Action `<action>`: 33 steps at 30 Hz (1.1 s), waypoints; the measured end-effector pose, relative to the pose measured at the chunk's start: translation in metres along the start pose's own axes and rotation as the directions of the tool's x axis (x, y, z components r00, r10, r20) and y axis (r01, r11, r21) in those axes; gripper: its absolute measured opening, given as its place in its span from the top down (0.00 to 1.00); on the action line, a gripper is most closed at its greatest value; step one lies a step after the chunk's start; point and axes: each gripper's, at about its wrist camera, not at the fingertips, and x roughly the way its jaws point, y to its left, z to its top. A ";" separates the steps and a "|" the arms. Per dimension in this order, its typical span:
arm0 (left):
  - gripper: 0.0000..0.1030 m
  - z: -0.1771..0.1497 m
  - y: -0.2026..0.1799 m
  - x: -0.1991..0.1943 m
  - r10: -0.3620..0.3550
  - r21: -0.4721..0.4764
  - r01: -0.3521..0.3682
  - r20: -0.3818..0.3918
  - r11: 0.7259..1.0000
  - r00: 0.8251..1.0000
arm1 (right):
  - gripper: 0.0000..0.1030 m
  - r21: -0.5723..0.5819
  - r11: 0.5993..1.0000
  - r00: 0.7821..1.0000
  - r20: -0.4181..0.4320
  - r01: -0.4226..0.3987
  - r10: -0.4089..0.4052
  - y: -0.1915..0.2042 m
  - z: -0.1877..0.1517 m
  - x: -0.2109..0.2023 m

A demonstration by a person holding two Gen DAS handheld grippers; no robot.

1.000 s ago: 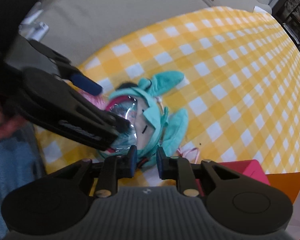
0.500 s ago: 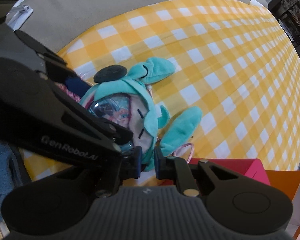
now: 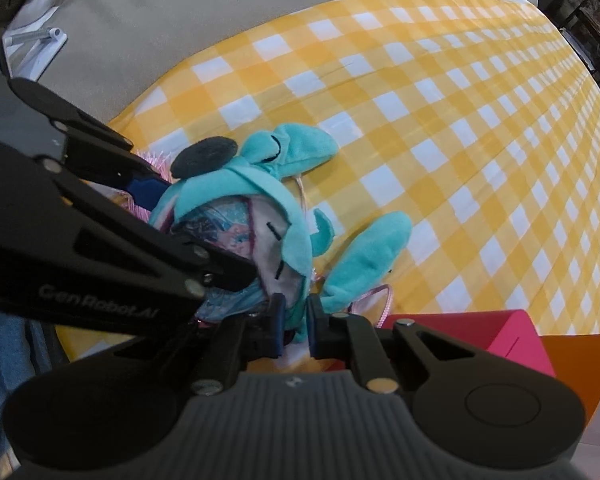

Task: Organize soft objects
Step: 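Lift the doll with the left tool while the right tool lowers onto the pink pouch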

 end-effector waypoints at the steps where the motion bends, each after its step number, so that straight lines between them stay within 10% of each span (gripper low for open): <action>1: 0.51 0.000 0.000 0.001 0.003 -0.002 -0.003 0.007 1.000 1.000 | 0.91 0.005 1.000 1.000 0.001 -0.005 0.005 -0.001 0.000 0.000; 11: 0.63 -0.009 -0.009 -0.017 0.037 0.007 -0.037 0.057 0.999 0.998 | 0.91 0.008 0.999 0.999 0.035 -0.038 0.038 -0.006 -0.003 -0.009; 23: 0.79 -0.009 0.002 -0.071 0.016 -0.065 -0.007 0.144 0.998 0.989 | 0.66 0.011 0.997 0.993 0.096 -0.071 0.070 -0.014 -0.004 -0.040; 33: 0.80 0.000 0.022 -0.108 0.172 -0.091 -0.156 0.218 0.984 0.961 | 0.51 0.043 0.992 0.988 0.098 -0.122 0.118 -0.008 0.011 -0.032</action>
